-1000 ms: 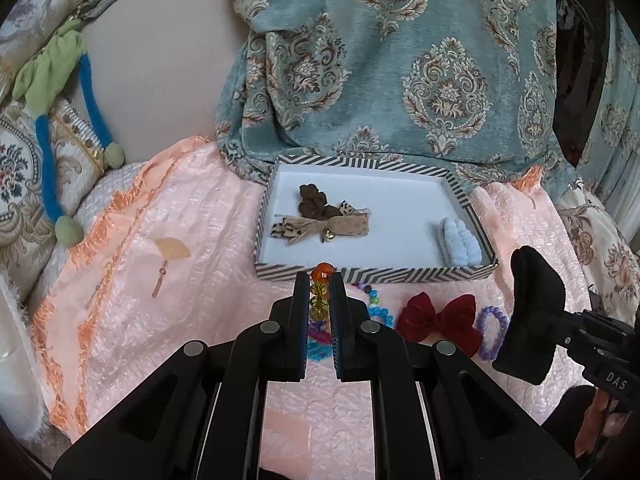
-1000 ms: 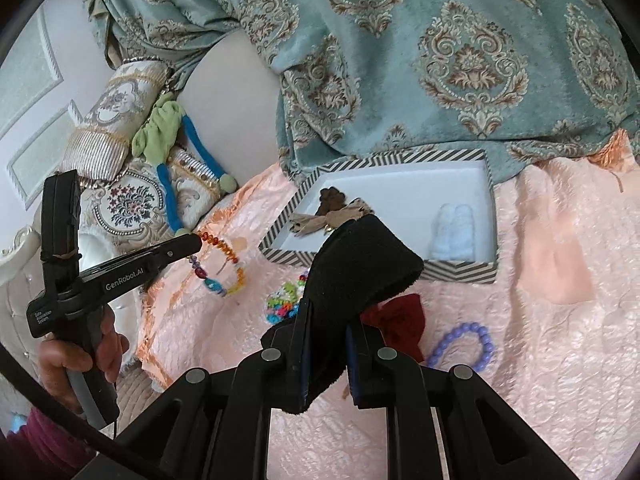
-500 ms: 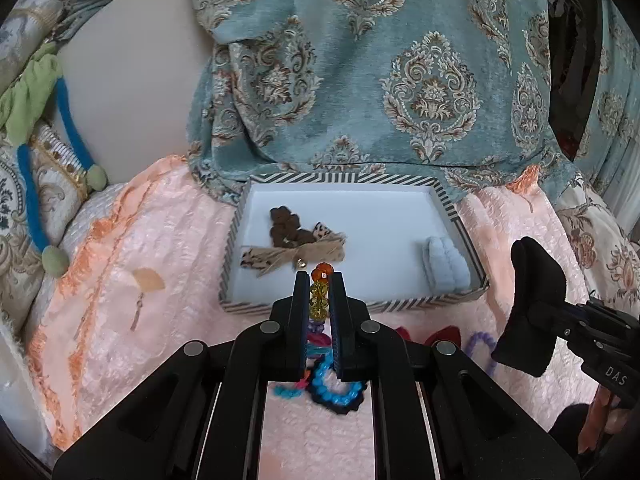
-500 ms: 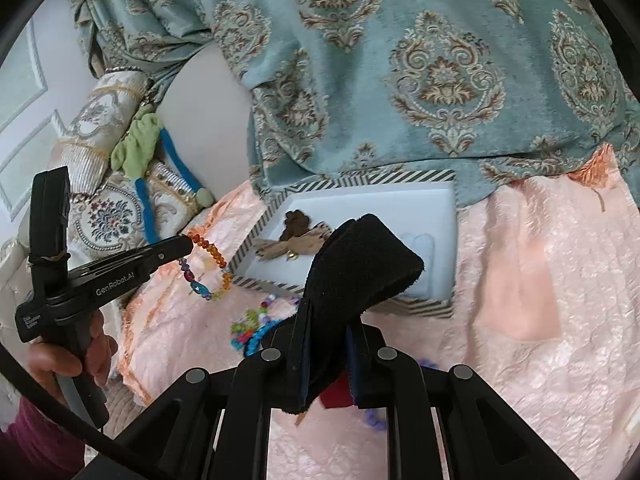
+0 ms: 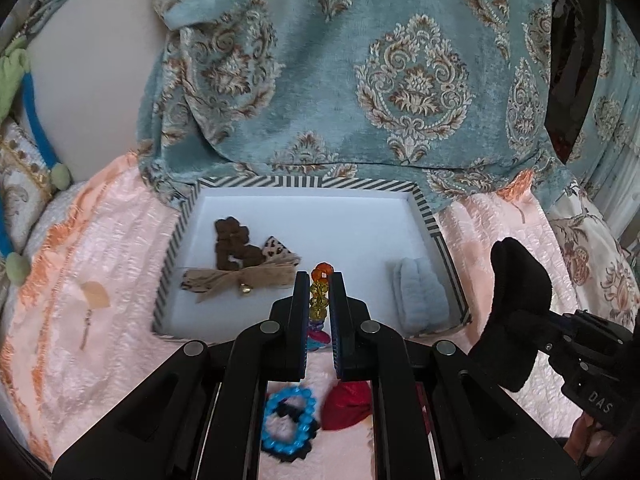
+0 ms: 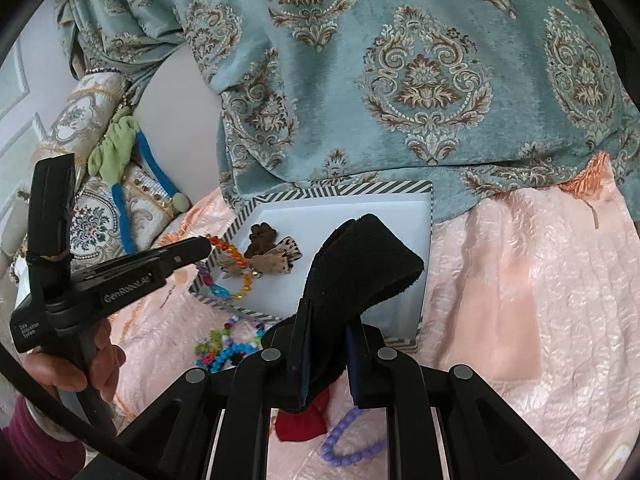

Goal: Organize jewelry
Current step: 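Carry the black band and rainbow bracelet into the tray and release both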

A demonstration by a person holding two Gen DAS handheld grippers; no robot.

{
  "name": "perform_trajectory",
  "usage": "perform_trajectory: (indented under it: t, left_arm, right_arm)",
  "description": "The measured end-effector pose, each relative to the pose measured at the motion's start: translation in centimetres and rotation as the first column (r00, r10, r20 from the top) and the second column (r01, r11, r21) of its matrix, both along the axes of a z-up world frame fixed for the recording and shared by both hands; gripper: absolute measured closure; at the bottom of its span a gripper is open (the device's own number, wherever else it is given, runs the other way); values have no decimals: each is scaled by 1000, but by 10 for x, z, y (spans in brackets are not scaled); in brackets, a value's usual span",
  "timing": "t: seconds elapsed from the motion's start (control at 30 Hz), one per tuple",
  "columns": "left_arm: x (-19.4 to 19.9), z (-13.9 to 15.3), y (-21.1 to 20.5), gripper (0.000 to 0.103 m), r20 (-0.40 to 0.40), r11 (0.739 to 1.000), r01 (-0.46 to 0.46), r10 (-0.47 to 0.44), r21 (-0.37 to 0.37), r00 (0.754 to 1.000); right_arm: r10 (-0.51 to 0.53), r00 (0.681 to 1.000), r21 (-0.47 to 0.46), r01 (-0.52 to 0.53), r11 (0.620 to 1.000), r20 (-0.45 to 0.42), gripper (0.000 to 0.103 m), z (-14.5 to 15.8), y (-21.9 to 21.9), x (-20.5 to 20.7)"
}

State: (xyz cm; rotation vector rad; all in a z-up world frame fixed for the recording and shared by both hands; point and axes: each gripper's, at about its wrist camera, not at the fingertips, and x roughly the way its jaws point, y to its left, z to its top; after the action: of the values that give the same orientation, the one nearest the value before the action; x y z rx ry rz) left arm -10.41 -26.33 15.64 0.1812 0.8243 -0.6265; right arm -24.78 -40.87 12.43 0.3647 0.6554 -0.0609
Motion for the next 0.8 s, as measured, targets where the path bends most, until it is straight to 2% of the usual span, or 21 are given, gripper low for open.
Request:
perform_trajectory:
  t: [0.23,0.43,0.63,0.8]
  left_arm:
    - [31,-36,-3,95,-62,998,-49,51,26,997]
    - [54,-73,16,95,-111,991,-113,121,73,986]
    - [66,-89,28,95,-113,986,-141,151,93,982]
    - [79,-97,34,95,-132,981,-164,178,108,975]
  right_arm:
    - [7,1000,-16,-8,1000,-24,89,0,-11,36]
    - [13,997,1,-13,1000,-76,89,-14,-28,91]
    - [2,987,8,-1,1000,-160,89,-42,-49,145]
    - [-18,972,6,20,1000,-233,89,-70,-62,171]
